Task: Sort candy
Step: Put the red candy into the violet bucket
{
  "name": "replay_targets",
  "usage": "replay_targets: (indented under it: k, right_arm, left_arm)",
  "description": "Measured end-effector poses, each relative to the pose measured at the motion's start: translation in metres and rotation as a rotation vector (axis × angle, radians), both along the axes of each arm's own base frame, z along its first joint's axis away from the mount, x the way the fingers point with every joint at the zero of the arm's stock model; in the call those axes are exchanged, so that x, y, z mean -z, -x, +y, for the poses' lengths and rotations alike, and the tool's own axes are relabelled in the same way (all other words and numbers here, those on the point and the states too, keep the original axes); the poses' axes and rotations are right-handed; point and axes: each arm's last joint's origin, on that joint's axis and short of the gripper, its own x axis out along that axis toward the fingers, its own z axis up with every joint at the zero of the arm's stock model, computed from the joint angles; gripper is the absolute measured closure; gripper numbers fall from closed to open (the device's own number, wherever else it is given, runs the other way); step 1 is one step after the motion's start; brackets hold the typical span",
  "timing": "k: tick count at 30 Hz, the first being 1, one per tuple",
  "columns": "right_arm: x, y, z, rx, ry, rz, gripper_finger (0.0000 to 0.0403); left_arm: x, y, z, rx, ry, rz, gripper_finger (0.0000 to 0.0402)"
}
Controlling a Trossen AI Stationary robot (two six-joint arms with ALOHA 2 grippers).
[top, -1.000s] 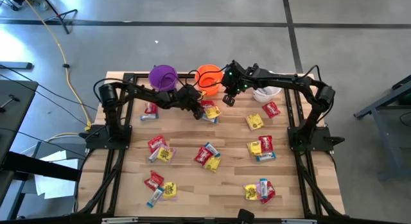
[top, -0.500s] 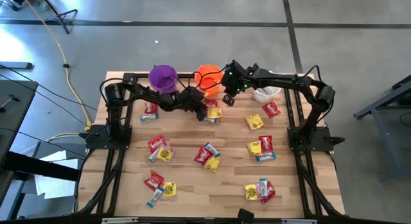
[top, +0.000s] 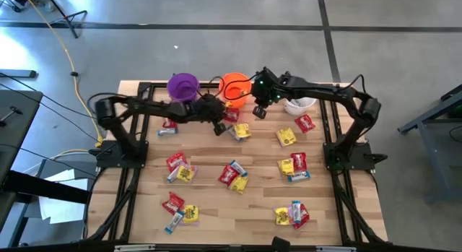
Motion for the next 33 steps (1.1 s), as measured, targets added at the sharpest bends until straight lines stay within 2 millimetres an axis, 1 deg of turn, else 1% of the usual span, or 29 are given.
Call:
replay_targets:
  k: [5,8,11,15,18,21,24,29,33]
  right_arm:
    - [-0.022,0.011,0.007,0.007,0.047,-0.017,0.0402]
    - [-0.033,0.017,0.01,0.008,0.06,-0.039,0.0402]
    - [-0.039,0.021,0.013,0.008,0.065,-0.046,0.0402]
    - [-0.042,0.023,0.014,-0.004,0.074,-0.045,0.0403]
    - [-0.043,0.021,0.016,-0.029,0.09,-0.048,0.0403]
    - [-0.045,0.02,0.021,-0.044,0.094,-0.057,0.0403]
    - [-0.045,0.017,0.026,-0.046,0.101,-0.058,0.0403]
    - [-0.047,0.012,0.037,-0.06,0.121,-0.059,0.0403]
    - [-0.05,0.01,0.044,-0.066,0.122,-0.076,0.0403]
  left_arm:
    - [-0.048,0.022,-0.009,0.006,-0.074,-0.04,0.0401]
    - [-0.071,0.041,-0.012,-0.058,-0.122,-0.031,0.0401]
    - [-0.088,0.064,-0.011,-0.189,-0.178,0.016,0.0401]
    - [-0.1,0.095,-0.004,-0.358,-0.199,0.081,0.0401]
    - [-0.104,0.114,0.003,-0.431,-0.179,0.112,0.0401]
    - [-0.108,0.125,0.014,-0.489,-0.182,0.109,0.0401]
    - [-0.103,0.135,0.025,-0.524,-0.156,0.168,0.0401]
    - [-0.091,0.144,0.037,-0.573,-0.106,0.272,0.0401]
    - [-0.083,0.144,0.049,-0.589,-0.098,0.301,0.0401]
